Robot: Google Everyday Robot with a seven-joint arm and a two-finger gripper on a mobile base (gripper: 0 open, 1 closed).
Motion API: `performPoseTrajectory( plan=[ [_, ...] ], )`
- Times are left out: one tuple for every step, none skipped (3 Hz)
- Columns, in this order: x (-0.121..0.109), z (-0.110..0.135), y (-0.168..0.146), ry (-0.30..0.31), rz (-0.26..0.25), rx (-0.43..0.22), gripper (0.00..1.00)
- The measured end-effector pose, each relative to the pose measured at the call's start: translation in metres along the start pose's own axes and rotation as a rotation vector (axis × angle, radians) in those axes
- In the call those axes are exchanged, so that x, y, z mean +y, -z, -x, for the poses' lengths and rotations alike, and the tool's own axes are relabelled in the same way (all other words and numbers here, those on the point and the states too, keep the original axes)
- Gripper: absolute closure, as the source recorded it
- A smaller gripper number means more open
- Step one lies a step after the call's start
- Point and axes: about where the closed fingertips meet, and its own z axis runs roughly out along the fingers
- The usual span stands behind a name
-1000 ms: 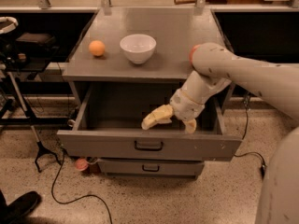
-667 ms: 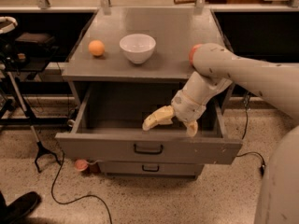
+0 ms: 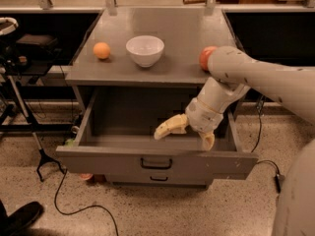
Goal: Open top drawer
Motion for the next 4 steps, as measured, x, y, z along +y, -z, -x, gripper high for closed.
performPoseTrajectory(
  plan=[
    [0.0, 0.002, 0.0, -0.003, 0.0, 0.002, 0.0],
    [-0.005, -0.012, 0.01, -0.097, -0.01, 0.026, 0.0],
    [-0.012, -0.016, 0.019, -0.184, -0.02, 0.032, 0.0],
    [-0.019, -0.015, 0.012, -0.21, -0.003, 0.032, 0.0]
  ],
)
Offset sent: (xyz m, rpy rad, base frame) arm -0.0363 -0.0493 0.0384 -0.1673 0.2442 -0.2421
